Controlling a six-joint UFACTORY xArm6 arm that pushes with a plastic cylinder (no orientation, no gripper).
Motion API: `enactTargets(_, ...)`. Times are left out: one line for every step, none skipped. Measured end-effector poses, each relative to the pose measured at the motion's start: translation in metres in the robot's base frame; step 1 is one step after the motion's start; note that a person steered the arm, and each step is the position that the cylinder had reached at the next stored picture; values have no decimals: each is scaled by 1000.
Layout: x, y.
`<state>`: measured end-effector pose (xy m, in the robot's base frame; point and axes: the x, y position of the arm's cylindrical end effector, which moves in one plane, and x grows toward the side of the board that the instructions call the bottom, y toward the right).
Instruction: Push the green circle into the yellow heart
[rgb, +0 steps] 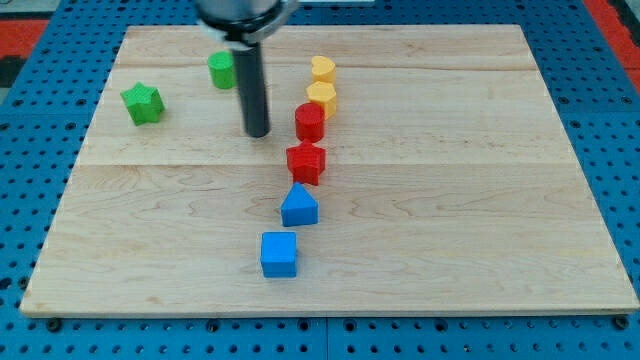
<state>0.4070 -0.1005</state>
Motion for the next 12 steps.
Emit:
enactTargets(12, -79)
enactTargets(-10, -149)
enactTargets(-40, -142)
enactTargets(-50, -83)
enactTargets(-78, -51)
enactTargets(-106, -41)
enactTargets(-113, -73)
enactTargets(-115, -84)
enactTargets(-129, -35)
enactTargets(-144, -10)
enactTargets(-150, -45)
enactTargets(-175, -54)
